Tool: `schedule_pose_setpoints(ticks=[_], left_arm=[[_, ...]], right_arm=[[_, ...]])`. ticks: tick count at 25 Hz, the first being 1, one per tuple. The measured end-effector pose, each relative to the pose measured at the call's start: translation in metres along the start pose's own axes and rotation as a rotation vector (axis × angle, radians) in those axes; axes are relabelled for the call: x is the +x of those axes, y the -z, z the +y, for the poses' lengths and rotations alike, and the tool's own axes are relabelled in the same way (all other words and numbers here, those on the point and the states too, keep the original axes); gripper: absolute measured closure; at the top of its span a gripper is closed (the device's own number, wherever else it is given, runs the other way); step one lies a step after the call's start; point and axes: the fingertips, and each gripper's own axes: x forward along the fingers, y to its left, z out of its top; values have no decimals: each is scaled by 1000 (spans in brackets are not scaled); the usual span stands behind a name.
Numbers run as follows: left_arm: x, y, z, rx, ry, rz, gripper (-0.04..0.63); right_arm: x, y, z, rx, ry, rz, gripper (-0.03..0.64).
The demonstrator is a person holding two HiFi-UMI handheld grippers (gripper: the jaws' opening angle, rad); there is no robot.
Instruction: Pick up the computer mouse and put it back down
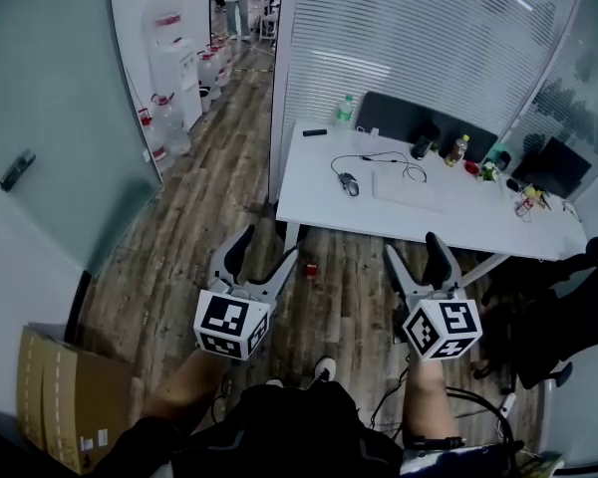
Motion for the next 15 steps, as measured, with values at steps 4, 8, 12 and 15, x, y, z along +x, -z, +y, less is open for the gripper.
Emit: schedule_pose_setpoints(ticks=[4,8,12,15], left_arm=[[21,7,2,0,-16,19,270],[47,5,11,13,-62,17,270],[83,-2,18,35,-105,16,270],[120,-5,22,44,-128,18,270]], right_arm=[[23,8,-13,12,-33,5,264],[55,10,-32,25,-78,-12,264],[93,7,-56,23,-125,-33,264],[125,3,-82,27,-153,-50,264]])
